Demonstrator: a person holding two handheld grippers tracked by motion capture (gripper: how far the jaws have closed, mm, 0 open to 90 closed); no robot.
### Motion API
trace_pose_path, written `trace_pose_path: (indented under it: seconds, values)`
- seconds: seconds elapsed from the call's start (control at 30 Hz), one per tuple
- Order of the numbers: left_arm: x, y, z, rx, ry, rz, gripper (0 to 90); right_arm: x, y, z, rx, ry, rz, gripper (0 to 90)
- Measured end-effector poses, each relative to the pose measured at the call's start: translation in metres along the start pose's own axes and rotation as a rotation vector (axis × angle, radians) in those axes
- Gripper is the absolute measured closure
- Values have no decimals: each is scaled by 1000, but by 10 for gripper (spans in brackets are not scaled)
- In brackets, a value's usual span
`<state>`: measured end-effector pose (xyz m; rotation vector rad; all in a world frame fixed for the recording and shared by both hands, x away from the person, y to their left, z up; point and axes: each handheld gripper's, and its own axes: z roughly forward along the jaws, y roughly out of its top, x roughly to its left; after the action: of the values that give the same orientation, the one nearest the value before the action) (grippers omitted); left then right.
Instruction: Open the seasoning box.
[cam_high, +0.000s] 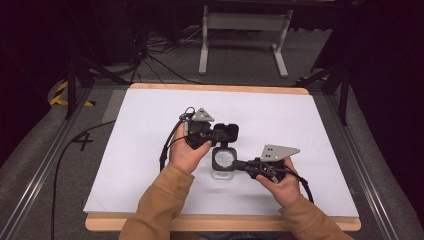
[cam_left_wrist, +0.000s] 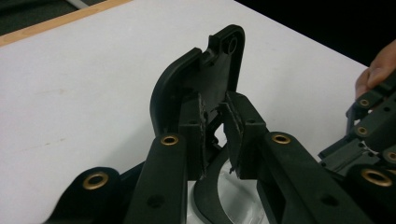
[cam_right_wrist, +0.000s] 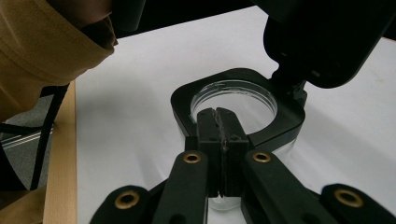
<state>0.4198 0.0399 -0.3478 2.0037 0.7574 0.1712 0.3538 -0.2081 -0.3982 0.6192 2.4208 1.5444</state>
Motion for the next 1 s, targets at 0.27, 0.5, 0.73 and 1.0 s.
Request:
trace_pose_path:
  seconds: [0.27,0.5,0.73,1.0]
  values:
    - [1,-1,3,-7,23,28,800,0,0,-1,1,-6,-1,900]
    - [1,-1,2,-3,13,24,794,1,0,0,3,-3,-3,900]
    - [-6,0,-5,-7,-4,55,727,-2,3,-2,28,1,3,900]
    - [-19,0,-33,21,-42,95,658,-14,10,-16,63,-20,13,880]
